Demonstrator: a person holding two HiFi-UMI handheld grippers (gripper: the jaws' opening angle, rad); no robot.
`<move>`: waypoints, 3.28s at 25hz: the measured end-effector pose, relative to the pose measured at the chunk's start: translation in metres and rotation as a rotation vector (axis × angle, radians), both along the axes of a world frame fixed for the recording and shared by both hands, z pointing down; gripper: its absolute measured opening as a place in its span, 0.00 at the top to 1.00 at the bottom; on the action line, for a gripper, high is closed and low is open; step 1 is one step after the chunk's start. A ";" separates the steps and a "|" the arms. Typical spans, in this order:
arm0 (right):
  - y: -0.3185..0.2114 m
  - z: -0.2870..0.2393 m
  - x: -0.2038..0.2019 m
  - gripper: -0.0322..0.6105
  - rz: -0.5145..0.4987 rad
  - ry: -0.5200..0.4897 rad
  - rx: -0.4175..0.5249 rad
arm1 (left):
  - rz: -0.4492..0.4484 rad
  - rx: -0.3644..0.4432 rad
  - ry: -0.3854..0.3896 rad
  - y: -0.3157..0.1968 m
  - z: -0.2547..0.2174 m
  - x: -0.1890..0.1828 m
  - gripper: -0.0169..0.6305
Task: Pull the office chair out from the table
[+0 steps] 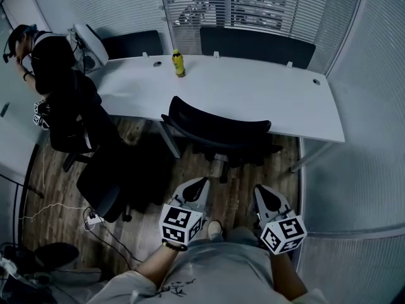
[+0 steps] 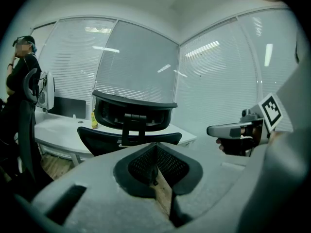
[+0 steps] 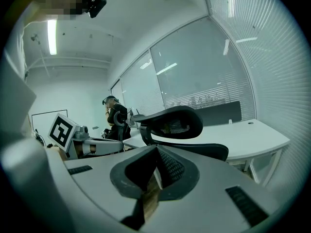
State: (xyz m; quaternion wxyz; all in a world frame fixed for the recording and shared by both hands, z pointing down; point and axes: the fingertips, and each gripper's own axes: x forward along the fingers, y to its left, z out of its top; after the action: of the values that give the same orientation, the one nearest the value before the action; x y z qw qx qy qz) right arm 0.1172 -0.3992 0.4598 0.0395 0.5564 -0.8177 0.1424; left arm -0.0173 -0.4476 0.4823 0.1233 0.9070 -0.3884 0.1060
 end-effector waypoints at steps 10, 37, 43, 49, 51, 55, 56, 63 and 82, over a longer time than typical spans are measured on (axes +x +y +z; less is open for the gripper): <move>-0.024 -0.006 0.012 0.94 -0.017 0.039 -0.009 | -0.018 -0.001 -0.011 -0.025 -0.003 0.002 0.95; -0.134 -0.022 0.073 0.73 0.006 0.140 0.009 | -0.114 -0.084 -0.021 -0.120 0.010 0.024 0.44; -0.166 -0.017 0.079 0.67 -0.068 0.192 0.002 | -0.120 -0.089 -0.031 -0.135 0.013 0.031 0.44; -0.184 -0.014 0.071 0.61 -0.137 0.221 -0.011 | -0.104 -0.079 -0.045 -0.138 0.011 0.035 0.44; -0.188 -0.013 0.069 0.60 -0.168 0.240 -0.013 | -0.099 -0.082 -0.046 -0.137 0.010 0.036 0.45; -0.194 -0.011 0.062 0.58 -0.234 0.280 -0.020 | -0.104 -0.079 -0.055 -0.133 0.009 0.038 0.45; -0.195 -0.010 0.061 0.58 -0.243 0.285 -0.021 | -0.106 -0.077 -0.056 -0.132 0.009 0.038 0.45; -0.197 -0.004 0.062 0.58 -0.227 0.288 -0.015 | -0.102 -0.074 -0.065 -0.133 0.012 0.039 0.45; -0.176 0.001 0.054 0.58 -0.212 0.351 -0.035 | -0.056 -0.068 -0.091 -0.118 0.022 0.031 0.46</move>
State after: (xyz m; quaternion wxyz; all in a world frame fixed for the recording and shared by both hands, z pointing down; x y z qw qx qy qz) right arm 0.1709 -0.5752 0.4613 0.2056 0.4829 -0.8496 0.0525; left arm 0.0133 -0.5659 0.5042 0.1392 0.8853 -0.4150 0.1569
